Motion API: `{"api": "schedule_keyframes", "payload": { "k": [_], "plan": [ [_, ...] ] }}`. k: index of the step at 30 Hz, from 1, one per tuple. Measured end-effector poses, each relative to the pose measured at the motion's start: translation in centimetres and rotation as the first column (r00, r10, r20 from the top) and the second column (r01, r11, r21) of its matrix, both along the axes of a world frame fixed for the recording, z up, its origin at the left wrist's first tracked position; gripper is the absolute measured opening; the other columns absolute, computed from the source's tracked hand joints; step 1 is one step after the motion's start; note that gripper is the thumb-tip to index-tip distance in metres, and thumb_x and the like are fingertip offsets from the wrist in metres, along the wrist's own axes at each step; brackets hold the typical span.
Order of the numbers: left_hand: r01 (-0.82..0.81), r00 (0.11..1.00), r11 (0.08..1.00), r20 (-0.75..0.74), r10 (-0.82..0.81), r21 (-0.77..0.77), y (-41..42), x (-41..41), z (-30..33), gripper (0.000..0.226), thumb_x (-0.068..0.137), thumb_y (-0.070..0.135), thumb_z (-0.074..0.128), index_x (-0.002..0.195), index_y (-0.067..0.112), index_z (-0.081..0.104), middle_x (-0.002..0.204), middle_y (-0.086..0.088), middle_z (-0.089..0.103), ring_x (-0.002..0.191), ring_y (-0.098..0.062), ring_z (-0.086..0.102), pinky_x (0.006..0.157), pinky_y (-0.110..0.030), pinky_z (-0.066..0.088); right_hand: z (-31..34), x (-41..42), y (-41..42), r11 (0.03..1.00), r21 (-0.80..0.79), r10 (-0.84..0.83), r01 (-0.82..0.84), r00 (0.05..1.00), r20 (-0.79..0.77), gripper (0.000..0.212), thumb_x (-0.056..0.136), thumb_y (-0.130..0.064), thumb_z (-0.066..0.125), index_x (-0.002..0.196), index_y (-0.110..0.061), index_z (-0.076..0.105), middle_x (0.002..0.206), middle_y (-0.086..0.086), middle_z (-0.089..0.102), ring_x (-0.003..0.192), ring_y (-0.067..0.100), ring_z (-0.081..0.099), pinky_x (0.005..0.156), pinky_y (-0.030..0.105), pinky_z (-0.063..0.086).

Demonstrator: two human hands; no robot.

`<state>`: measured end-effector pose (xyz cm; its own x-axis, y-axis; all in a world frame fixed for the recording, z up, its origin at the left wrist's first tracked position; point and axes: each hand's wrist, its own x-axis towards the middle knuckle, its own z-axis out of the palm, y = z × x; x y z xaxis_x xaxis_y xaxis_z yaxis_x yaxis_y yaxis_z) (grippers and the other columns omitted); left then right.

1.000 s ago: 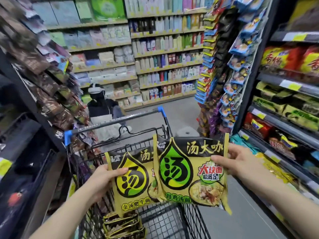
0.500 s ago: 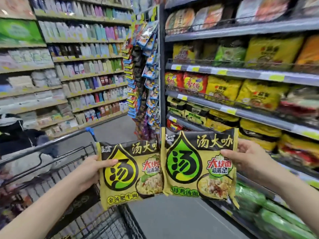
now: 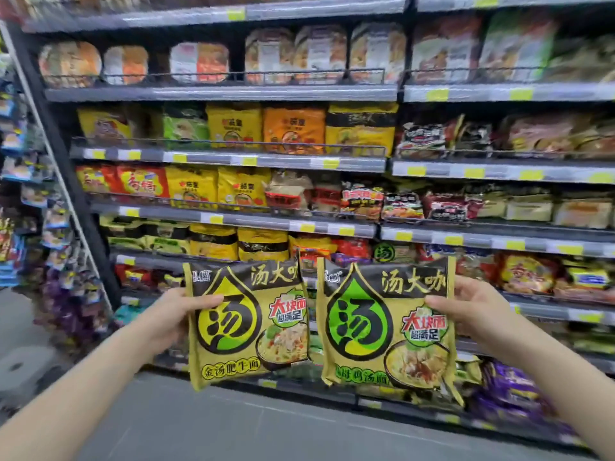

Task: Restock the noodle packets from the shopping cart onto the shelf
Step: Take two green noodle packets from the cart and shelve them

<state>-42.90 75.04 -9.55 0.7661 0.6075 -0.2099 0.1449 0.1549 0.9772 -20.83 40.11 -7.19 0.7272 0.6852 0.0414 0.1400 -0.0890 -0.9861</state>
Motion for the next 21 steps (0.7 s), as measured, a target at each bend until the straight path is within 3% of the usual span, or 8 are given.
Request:
{"api": "schedule_keyframes", "payload": {
  "k": [2,5,6,10,12,15,18,21],
  "plan": [
    [0.07,0.998,0.997,-0.002,-0.07,0.019,-2.8,3.3,0.4,0.053,0.059,0.013,0.072,0.107,-0.004,0.06,0.089,-0.017,0.074,0.085,-0.032,0.068,0.087,-0.047,0.05,-0.3,1.1,-4.2,0.997,0.007,-0.075,0.075,0.997,0.004,0.078,0.038,-0.053,0.089,0.097,-0.006,0.067,0.091,0.016,0.074,0.076,0.028,0.071,0.071,0.04,0.054],
    [0.153,0.988,0.988,-0.001,-0.153,0.031,-6.7,7.7,1.0,0.048,0.059,0.013,0.072,0.104,-0.001,0.062,0.09,-0.019,0.073,0.085,-0.033,0.068,0.086,-0.047,0.05,-0.6,2.7,-9.3,0.983,0.025,-0.182,0.183,0.983,-0.031,0.03,0.076,-0.015,0.073,0.101,-0.003,0.065,0.089,0.016,0.075,0.071,0.025,0.072,0.066,0.036,0.055],
    [0.178,0.984,0.983,0.002,-0.178,0.033,-7.7,9.0,1.2,0.048,0.06,0.014,0.072,0.104,-0.001,0.062,0.093,-0.021,0.072,0.088,-0.034,0.067,0.086,-0.047,0.051,-0.7,3.1,-10.5,0.977,0.033,-0.209,0.211,0.977,-0.044,0.025,0.079,-0.009,0.07,0.102,-0.001,0.064,0.087,0.015,0.075,0.068,0.024,0.072,0.06,0.032,0.055],
    [0.263,0.965,0.962,-0.014,-0.263,0.069,-10.3,13.6,1.7,0.052,0.06,0.018,0.073,0.106,-0.003,0.063,0.089,-0.019,0.073,0.084,-0.033,0.067,0.082,-0.044,0.052,-1.4,5.0,-14.0,0.956,0.048,-0.286,0.289,0.957,-0.056,0.057,0.058,-0.029,0.087,0.1,0.002,0.064,0.083,0.018,0.074,0.065,0.024,0.071,0.05,0.025,0.054],
    [0.289,0.957,0.954,-0.027,-0.288,0.075,-11.0,15.6,1.7,0.053,0.058,0.019,0.074,0.105,-0.003,0.063,0.091,-0.019,0.073,0.086,-0.034,0.067,0.09,-0.048,0.05,-1.8,6.2,-15.2,0.943,0.054,-0.324,0.329,0.942,-0.084,0.044,0.07,-0.018,0.079,0.104,0.003,0.063,0.086,0.018,0.074,0.07,0.028,0.072,0.053,0.028,0.055],
    [0.314,0.949,0.946,-0.039,-0.312,0.083,-11.5,18.8,1.3,0.052,0.059,0.018,0.074,0.106,-0.002,0.063,0.095,-0.019,0.072,0.091,-0.035,0.066,0.096,-0.05,0.046,-2.3,8.6,-16.0,0.94,0.044,-0.336,0.339,0.94,-0.058,0.077,0.044,-0.043,0.09,0.105,-0.002,0.065,0.093,0.017,0.074,0.084,0.036,0.071,0.064,0.036,0.058],
    [0.331,0.943,0.94,-0.053,-0.328,0.083,-11.5,22.3,0.8,0.054,0.06,0.018,0.074,0.109,-0.002,0.062,0.095,-0.019,0.073,0.091,-0.034,0.067,0.089,-0.046,0.05,-2.7,11.8,-16.0,0.93,0.045,-0.361,0.364,0.93,-0.065,0.048,0.065,-0.025,0.079,0.104,0.0,0.065,0.093,0.019,0.073,0.085,0.037,0.07,0.075,0.046,0.057],
    [0.352,0.935,0.931,-0.066,-0.347,0.097,-10.7,26.2,0.6,0.054,0.059,0.019,0.075,0.106,-0.002,0.062,0.095,-0.018,0.073,0.094,-0.035,0.066,0.094,-0.048,0.047,-2.8,15.9,-15.4,0.933,0.012,-0.359,0.36,0.932,-0.05,0.043,0.068,-0.024,0.077,0.102,-0.001,0.064,0.096,0.022,0.072,0.082,0.036,0.07,0.069,0.043,0.056]
  ]
}}
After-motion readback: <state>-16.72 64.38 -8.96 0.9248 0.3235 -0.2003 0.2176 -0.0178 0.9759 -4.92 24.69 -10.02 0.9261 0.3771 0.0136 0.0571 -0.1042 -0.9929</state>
